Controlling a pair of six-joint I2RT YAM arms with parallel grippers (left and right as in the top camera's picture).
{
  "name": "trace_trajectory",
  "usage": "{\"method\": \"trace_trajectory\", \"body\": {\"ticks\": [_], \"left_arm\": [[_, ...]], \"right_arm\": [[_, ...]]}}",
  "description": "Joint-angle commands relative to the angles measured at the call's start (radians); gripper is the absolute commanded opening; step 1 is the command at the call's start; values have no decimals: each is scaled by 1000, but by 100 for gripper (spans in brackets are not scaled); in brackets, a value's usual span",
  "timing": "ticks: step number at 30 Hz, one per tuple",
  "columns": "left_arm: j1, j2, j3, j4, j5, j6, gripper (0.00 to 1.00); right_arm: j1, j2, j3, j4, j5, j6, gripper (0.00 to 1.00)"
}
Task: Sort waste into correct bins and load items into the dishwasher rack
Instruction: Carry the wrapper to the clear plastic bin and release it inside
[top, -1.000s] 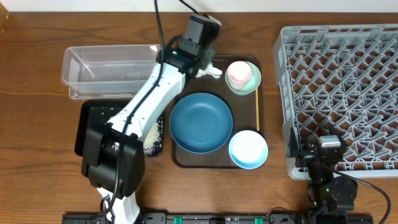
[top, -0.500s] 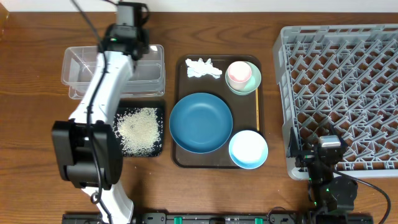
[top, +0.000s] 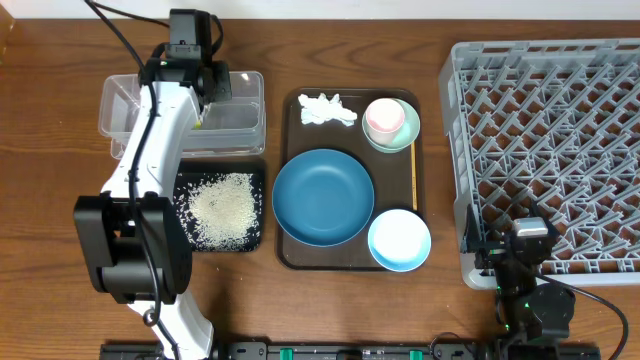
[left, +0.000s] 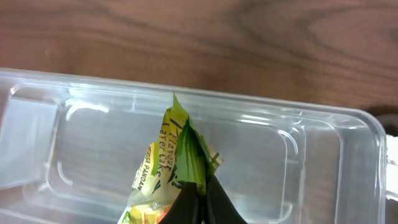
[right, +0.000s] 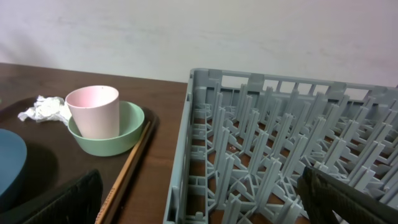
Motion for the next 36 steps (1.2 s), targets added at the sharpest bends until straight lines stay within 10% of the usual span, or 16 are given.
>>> {"method": "trace_trajectory", "body": {"ticks": [1,36], "left_arm": [[5,2,9,-12,3,-131,6],[171,3,9,-21,130,-882,12]], "right_arm": [[3,-5,-2,-4,7,12,99],[3,-5,-2,-4,7,12,99]]}}
